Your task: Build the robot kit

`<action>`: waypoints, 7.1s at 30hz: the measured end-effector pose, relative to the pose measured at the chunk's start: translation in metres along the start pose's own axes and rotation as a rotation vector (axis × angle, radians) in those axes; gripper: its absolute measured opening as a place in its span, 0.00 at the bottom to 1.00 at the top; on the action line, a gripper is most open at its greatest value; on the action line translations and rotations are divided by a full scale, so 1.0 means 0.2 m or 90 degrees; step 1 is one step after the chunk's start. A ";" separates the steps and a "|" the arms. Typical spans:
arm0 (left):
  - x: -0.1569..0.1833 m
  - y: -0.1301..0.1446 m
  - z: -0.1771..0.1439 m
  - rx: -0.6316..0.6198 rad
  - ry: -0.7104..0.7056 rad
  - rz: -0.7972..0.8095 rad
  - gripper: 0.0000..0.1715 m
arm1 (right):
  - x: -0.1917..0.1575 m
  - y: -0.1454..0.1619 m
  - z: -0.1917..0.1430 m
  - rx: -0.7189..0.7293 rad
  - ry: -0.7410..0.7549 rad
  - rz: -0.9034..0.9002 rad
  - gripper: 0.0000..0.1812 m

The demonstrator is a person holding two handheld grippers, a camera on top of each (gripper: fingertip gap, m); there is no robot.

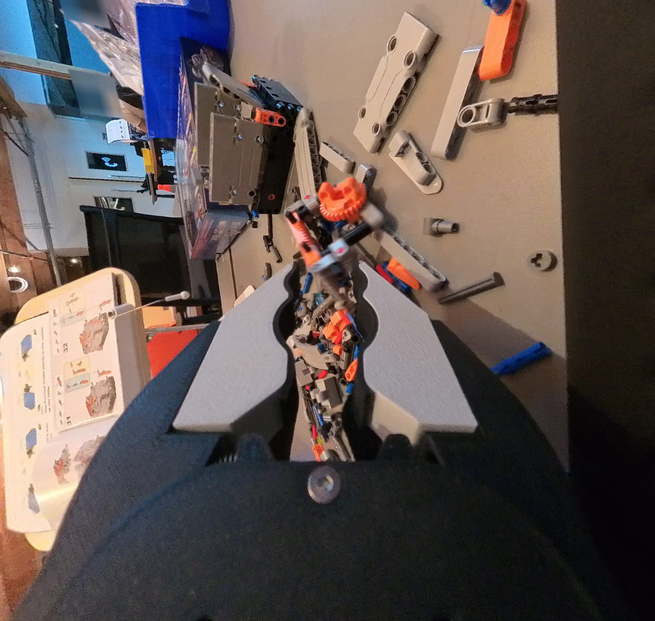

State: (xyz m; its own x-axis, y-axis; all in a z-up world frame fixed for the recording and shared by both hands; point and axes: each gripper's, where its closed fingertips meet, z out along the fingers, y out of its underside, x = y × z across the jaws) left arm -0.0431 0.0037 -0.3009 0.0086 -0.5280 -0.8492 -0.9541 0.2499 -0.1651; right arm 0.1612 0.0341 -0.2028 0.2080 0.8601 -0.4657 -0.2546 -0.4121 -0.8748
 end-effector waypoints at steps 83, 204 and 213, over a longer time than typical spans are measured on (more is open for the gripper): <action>-0.15 0.12 0.09 0.151 0.303 -0.534 0.01 | -0.02 0.67 0.86 -0.579 0.075 -0.407 0.07; -0.75 0.19 -0.32 0.507 0.060 -0.744 0.19 | -0.27 0.01 1.13 -0.388 0.101 -0.746 0.03; -0.70 0.12 -0.32 0.474 0.063 -0.657 0.08 | -0.27 0.11 1.12 -0.465 0.053 -0.627 0.03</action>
State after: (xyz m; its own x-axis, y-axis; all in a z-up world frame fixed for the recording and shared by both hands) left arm -0.0865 0.0325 -0.1547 0.5899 -0.7979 -0.1239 -0.1196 0.0654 -0.9907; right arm -0.0676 0.0474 -0.1665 0.0789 0.8884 0.4523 0.6281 0.3081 -0.7146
